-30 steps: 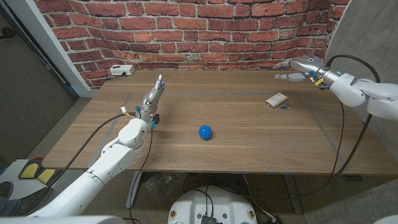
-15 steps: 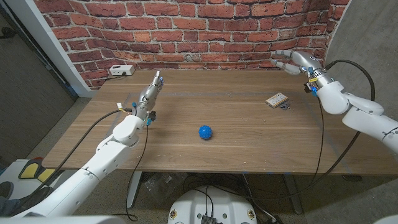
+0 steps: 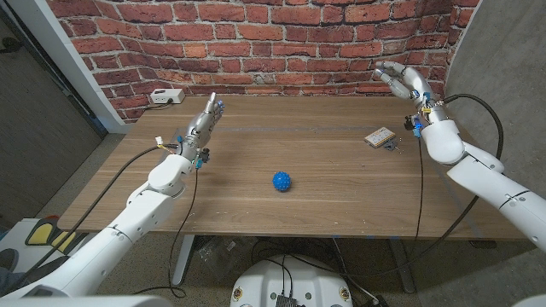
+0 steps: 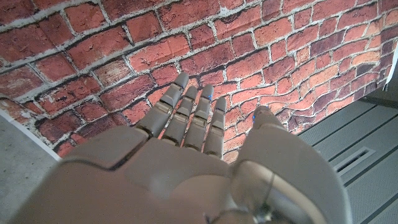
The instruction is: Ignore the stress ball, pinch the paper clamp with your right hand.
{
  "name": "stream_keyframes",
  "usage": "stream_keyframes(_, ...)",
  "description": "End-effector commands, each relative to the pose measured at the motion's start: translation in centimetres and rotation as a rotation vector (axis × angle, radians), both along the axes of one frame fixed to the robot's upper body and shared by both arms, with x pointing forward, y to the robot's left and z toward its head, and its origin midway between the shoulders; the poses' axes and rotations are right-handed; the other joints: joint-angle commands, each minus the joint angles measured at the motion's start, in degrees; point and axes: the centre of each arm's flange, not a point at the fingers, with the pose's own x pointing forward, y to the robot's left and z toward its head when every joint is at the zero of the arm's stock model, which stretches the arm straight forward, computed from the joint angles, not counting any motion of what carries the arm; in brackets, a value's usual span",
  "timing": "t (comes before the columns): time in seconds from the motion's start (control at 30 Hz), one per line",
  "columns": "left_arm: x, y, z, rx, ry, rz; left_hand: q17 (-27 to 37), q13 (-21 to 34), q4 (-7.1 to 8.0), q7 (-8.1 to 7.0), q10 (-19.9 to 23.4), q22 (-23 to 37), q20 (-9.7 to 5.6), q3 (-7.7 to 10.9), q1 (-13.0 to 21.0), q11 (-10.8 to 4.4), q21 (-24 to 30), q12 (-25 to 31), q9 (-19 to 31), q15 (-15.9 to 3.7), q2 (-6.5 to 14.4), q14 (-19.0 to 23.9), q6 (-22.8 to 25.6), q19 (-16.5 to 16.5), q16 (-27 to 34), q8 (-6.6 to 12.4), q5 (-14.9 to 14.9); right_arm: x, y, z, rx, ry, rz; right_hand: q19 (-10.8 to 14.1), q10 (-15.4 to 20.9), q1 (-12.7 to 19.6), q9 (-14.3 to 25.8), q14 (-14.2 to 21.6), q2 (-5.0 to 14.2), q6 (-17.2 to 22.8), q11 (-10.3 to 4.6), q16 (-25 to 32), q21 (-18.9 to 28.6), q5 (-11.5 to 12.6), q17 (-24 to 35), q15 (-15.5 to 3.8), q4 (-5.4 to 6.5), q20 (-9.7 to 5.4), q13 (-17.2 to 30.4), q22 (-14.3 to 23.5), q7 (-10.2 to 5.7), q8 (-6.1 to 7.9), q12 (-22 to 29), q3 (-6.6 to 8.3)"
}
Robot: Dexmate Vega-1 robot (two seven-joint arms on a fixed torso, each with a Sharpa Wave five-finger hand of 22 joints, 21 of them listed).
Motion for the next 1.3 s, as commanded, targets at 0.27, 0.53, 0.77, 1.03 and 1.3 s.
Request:
stream_keyframes(0.27,0.9,0.1,0.8,0.024,-0.029,-0.068,0.2,0.1,-0.05,-0.03,0.7,0.2,-0.25,-0.59,0.5,-0.02,0.1,0.3,0.2,0.28,0.1,0.9,0.7,0.2,0.3,0.35,-0.2,-0.9,1.1,-2.9,0.324,0.137,0.420,-2.2,-4.4,-2.4,-0.3,-2.5,-0.56,-0.9,2.46,-0.7,-0.7,0.2,0.1,1.43,-0.12,1.08,-0.1,0.0,0.36,-1.04,-1.7,-0.18)
stream_keyframes(0.53,1.3,0.3,0.8,0.042,-0.012,-0.085,0.2,0.1,-0.05,-0.20,0.5,0.2,0.26,-0.70,0.5,-0.07,-0.5,0.0,0.2,0.05,0.1,0.5,0.7,-0.9,0.0,0.20,-0.2,0.5,1.4,-4.0,0.462,0.237,0.665,-8.6,-13.8,-9.1,-0.7,-11.4,-2.04,-5.5,5.86,-0.9,-2.0,-0.4,0.3,4.04,1.95,1.48,-0.5,-0.1,1.52,-2.01,-4.3,-3.17)
stream_keyframes(0.77,1.7,0.6,1.1,0.064,-0.009,-0.105,0.2,0.1,-0.02,-0.27,-0.3,0.2,0.12,-0.82,0.5,-0.07,-0.8,-0.3,0.2,0.13,0.1,0.0,0.1,-1.5,-0.2,-0.10,-0.2,1.6,1.9,-4.6,0.516,0.312,0.773,-13.9,-21.0,-13.5,-0.9,-17.1,-3.65,-11.7,8.31,-0.8,-2.2,-0.8,0.3,5.29,2.95,1.24,-0.7,-0.2,3.37,-2.72,-4.7,-5.46)
stream_keyframes(1.03,2.4,0.5,1.1,0.058,0.001,-0.134,0.2,0.1,0.03,-0.26,-1.7,0.2,-0.03,-1.04,0.5,0.33,-1.2,-0.9,0.2,0.30,0.1,-1.5,-1.5,-2.4,-0.7,-0.74,-0.2,3.1,2.0,-6.2,0.545,0.407,0.840,-14.2,-25.6,-18.5,-1.2,-18.3,-5.85,-22.5,9.57,0.1,-1.1,-0.2,0.2,5.72,4.26,-0.18,-1.1,-0.4,6.44,-2.99,-4.3,-8.40)
stream_keyframes(1.3,2.0,0.3,0.9,0.053,-0.008,-0.139,0.2,0.1,0.08,-0.14,-2.5,0.2,-0.06,-1.19,0.5,0.40,-1.4,-1.1,0.2,0.45,0.1,-2.2,-2.9,-2.9,-0.8,-1.13,-0.2,4.0,2.3,-7.3,0.536,0.448,0.848,-18.3,-28.4,-21.0,-1.4,-21.7,-7.03,-20.3,10.06,-0.8,-2.2,0.3,0.1,6.43,4.84,0.29,-1.3,-0.5,6.54,-1.18,-4.5,-10.03)
